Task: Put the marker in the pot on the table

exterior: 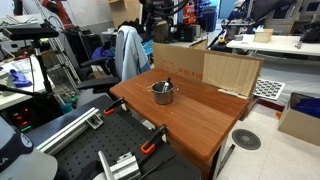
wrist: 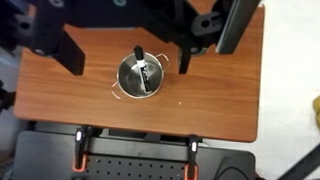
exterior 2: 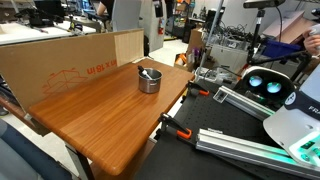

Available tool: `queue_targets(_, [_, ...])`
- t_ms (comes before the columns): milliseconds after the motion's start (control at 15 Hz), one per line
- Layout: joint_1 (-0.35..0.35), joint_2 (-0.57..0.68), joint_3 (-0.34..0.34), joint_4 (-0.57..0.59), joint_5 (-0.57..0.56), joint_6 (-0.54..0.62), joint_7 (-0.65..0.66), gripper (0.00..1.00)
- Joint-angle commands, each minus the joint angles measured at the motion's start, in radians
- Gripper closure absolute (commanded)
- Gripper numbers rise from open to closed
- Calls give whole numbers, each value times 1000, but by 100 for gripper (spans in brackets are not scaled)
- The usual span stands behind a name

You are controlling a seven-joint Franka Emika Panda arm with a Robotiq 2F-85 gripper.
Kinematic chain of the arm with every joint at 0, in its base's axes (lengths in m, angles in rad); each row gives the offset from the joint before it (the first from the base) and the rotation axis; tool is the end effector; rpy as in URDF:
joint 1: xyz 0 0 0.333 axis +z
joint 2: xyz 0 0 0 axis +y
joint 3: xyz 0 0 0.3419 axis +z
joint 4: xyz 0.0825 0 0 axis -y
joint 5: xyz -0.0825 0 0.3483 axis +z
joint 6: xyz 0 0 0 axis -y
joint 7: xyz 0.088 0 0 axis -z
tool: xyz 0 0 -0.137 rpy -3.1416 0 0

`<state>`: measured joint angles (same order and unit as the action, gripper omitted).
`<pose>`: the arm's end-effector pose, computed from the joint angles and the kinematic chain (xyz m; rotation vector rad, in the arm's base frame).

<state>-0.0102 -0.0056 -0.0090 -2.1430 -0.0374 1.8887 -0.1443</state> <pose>0.4702 -0.0129 0.4036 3.0959 0.2190 -0.3909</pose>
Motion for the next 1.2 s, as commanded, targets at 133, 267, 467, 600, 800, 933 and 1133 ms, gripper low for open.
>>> queue_targets(133, [1,126,8,14,-4,49,-11,0])
queue_targets(267, [-3,155,9,10,9,88,-31,0])
queue_targets(467, [-3,194,12,3,2,135,-53,0])
queue_targets(600, [-2,225,14,8,-1,152,-47,0])
queue_targets(800, [-2,269,16,9,-1,179,-38,0])
queue_targets(933, [-5,293,20,3,10,225,-47,0])
queue_targets(1133, [-12,315,27,-20,31,338,-53,0])
